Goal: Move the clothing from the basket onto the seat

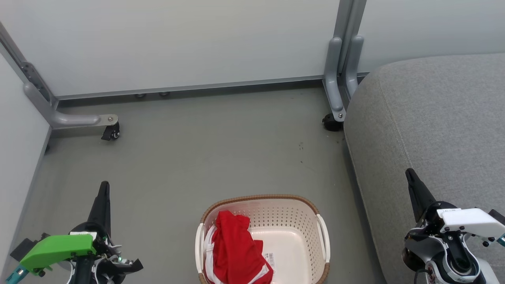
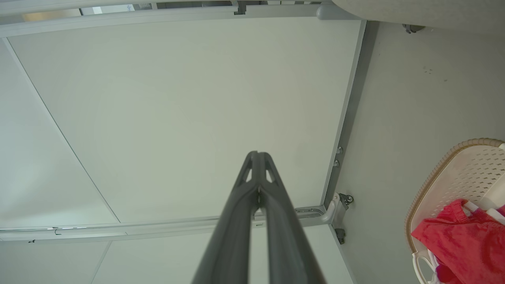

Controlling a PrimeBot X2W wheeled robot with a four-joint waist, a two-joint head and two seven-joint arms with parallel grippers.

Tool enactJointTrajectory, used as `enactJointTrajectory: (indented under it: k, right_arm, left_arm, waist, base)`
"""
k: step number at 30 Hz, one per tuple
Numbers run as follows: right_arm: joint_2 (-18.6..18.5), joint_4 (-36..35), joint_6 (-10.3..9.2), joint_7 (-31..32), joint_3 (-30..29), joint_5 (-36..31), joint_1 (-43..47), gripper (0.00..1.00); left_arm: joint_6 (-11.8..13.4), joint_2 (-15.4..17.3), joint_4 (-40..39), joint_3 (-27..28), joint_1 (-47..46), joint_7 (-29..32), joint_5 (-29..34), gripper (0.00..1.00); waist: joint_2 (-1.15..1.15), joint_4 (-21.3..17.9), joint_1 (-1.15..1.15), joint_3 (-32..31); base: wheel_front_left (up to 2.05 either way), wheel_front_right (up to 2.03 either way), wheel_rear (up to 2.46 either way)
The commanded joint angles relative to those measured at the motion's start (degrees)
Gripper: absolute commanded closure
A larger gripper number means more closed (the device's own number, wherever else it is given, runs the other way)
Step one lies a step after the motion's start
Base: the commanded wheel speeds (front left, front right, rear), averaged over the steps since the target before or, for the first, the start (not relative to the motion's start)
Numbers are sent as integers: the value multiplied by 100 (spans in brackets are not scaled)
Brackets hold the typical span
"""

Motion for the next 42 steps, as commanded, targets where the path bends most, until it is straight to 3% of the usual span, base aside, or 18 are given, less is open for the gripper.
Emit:
enactJointTrajectory:
  k: [1, 29, 30, 42]
  right_arm:
    - [-13, 9, 2, 6, 1, -27, -48, 100]
    - [-13, 9, 2, 5, 1, -27, -48, 100]
    - [0, 0, 0, 0, 0, 0, -1, 0]
    - [-23, -108, 0, -297, 152, -413, 45, 0]
  left_arm:
    - [-28, 4, 1, 2, -73, 12, -18, 100]
    - [-28, 4, 1, 2, -73, 12, -18, 100]
    - [0, 0, 0, 0, 0, 0, 0, 0]
    - [0, 62, -146, -329, -47, -301, 284, 0]
  waist:
    - [0, 0, 0, 0]
    - [0, 0, 0, 0]
    - [0, 0, 0, 0]
    - [0, -5, 0, 10]
  base:
    - [0, 0, 0]
    - [0, 0, 0]
    - [0, 0, 0]
    - [0, 0, 0]
